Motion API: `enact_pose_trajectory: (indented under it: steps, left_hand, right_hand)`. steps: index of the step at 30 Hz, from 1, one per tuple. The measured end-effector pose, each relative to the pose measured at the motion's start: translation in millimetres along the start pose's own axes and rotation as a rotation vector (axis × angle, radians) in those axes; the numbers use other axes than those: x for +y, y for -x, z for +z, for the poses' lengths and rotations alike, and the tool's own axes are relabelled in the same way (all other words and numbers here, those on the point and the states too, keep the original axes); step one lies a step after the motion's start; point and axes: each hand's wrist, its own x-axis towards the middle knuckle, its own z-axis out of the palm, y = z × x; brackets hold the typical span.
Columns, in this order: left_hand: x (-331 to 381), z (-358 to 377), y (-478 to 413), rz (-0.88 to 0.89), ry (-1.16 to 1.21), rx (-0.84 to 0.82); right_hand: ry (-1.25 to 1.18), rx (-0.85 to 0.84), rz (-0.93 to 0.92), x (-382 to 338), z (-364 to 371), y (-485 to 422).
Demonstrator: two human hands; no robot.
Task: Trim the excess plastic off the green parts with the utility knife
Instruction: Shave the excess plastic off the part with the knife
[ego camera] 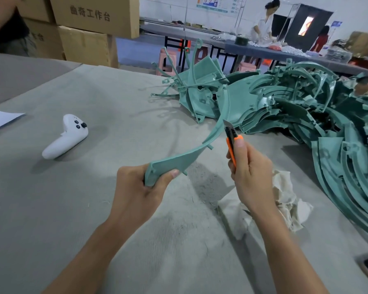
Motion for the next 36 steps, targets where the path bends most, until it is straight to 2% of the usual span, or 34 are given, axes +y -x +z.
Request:
enact_pose_trajectory:
  steps: [9,11,14,18,21,28,33,36]
  left_hand:
    - [-1.3,5.3,1.7,-0.077,-0.006,0.071]
    - [2.8,5.6,2.9,-0.038,0.001,0.069]
    - [5.3,7.9,3.2,-0.096,0.058,0.086]
    - [6.5,10.5,-0.3,-0.202,0.095,0.122]
    - [11.6,12.2,0.9,-0.218,0.103,0.125]
    - [17.9,9.5,2.3,-0.201,0.121,0.107]
    - [16.1,6.7,1.9,-0.188,0.100,0.104]
    - [12.9,6.7,1.4,-0.170,0.097,0.124]
  right_hand:
    - [0.041,-0.135,-0.104,-33.1,26.7,34.3]
    - [0.070,-0.183,-0.154,-40.2,32.0,43.2]
    - [0.110,-0.230,-0.230,-48.5,38.7,51.8]
    - [-0.010,-0.111,-0.111,-44.3,33.7,44.0]
    - [0.043,-0.006,-0.082,-38.4,27.2,41.0]
    - [0.188,-0.096,-0.203,-50.1,36.0,52.3]
    - [0.174,-0.160,-0.193,-56.5,32.7,51.6]
    - [0.195,-0.141,-0.203,-55.9,30.2,49.8]
